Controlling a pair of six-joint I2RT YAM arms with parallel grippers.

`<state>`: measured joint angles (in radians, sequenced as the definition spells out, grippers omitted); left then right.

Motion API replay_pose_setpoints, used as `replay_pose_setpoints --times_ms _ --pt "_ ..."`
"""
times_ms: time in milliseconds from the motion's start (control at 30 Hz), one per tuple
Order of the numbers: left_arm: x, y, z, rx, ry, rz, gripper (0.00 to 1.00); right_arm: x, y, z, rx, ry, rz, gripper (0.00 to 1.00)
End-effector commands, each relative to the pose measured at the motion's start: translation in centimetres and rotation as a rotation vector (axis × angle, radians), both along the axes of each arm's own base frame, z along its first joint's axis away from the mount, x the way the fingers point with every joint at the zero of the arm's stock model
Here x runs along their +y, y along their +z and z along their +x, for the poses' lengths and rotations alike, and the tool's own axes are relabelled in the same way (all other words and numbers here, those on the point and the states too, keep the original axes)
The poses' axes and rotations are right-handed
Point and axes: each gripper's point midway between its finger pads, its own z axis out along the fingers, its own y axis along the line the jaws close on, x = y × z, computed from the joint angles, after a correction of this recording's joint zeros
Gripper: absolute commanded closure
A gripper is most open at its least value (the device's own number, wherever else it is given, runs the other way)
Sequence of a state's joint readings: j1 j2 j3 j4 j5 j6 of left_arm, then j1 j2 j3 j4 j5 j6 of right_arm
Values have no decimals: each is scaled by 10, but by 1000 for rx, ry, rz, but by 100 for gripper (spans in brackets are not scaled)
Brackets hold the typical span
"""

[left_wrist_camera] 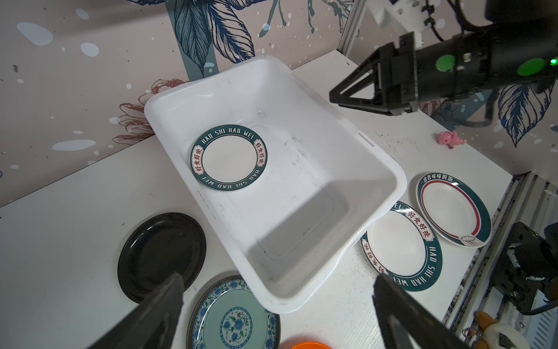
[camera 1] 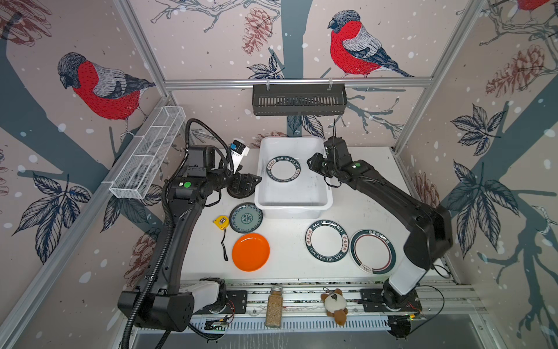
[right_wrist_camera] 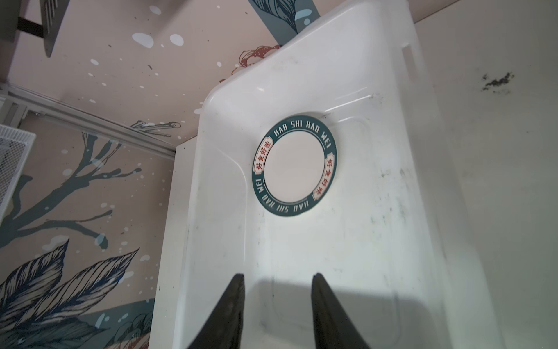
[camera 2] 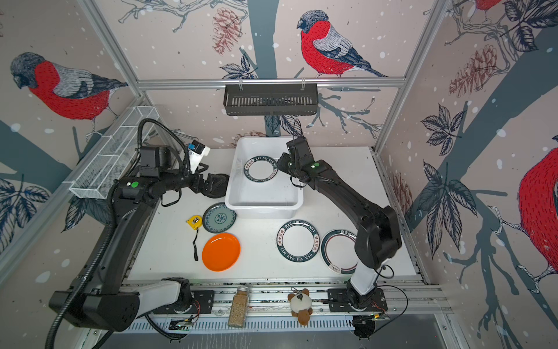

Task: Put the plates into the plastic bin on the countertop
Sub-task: 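Withdraw the right gripper from the bin toward the red-ringed plate, then grip the rim of the red-ringed green plate with the right gripper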

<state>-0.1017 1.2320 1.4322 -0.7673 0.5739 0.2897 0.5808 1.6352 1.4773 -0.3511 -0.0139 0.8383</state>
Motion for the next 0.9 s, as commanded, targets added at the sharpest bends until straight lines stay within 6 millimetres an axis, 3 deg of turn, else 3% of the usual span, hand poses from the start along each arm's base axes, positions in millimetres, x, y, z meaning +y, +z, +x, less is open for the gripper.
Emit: replay_pose_setpoints --times_ms 0,133,300,433,467,500,567,600,867 --pt "-4 3 -4 -10 -45 5 3 -34 -4 -31 -8 -72 -24 58" --pt "-7 3 -5 -4 -65 8 3 -91 -25 -86 39 -205 -16 52" --pt "-12 -6 -9 18 -96 5 3 -176 -73 -149 184 -451 -66 45" --pt "-15 -9 -11 21 -104 -11 3 -225 -104 -191 274 -645 -68 40" --pt "-16 -10 -11 21 -106 -14 3 -237 -111 -201 292 -697 -71 37" --pt "-16 -11 -12 22 -109 -16 3 -248 -118 -212 314 -756 -67 27" --pt "-17 -13 -13 24 -111 -18 3 -264 -128 -227 346 -841 -61 26" --pt "-17 -13 -14 23 -114 -17 3 -271 -133 -235 365 -880 -64 1" --pt "-16 -9 -18 -2 -123 -3 3 -289 -159 -256 535 -977 -136 0"
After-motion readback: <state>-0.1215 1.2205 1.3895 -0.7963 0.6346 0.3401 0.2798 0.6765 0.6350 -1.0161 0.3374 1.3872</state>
